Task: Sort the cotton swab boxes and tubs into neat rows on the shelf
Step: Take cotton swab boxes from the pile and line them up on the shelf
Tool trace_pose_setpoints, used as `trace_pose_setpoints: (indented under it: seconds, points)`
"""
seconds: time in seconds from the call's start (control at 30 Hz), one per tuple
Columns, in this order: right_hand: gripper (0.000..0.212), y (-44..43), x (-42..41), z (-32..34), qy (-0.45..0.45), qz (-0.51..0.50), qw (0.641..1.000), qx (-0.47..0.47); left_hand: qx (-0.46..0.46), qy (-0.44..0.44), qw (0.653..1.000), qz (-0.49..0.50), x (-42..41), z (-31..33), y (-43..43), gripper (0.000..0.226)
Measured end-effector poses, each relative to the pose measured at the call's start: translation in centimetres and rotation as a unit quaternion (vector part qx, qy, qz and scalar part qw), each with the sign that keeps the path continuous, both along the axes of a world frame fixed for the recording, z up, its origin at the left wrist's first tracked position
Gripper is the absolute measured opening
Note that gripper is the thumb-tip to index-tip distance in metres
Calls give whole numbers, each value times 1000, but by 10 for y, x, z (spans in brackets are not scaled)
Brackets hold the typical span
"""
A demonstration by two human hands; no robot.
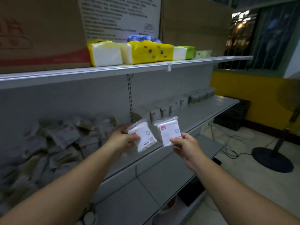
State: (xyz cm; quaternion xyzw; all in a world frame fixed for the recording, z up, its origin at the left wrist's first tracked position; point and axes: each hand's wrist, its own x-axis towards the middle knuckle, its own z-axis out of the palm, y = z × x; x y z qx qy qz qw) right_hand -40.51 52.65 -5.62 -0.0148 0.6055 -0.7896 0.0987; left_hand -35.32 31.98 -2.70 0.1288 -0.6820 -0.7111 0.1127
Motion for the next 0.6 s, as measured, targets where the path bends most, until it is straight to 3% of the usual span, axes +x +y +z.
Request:
trace_pose_setpoints:
  seconds: [0.2,0.33,0.43,0.6]
  points:
    - [21,43,-89,-9,5,-41,998,46,-17,-15,999,-34,-119,-23,37,39]
    - [19,74,-147,-8,0,-59,994,95,-20,-54,998,-41,-182,-53,64,23]
    - [20,96,-188,-8,7,-77,988,131,-18,-46,998,-46,-237,-58,76,24]
    - [23,112,-244,-31,-8,-80,980,182,-95,-39,995,-16,-297,-73,98,33]
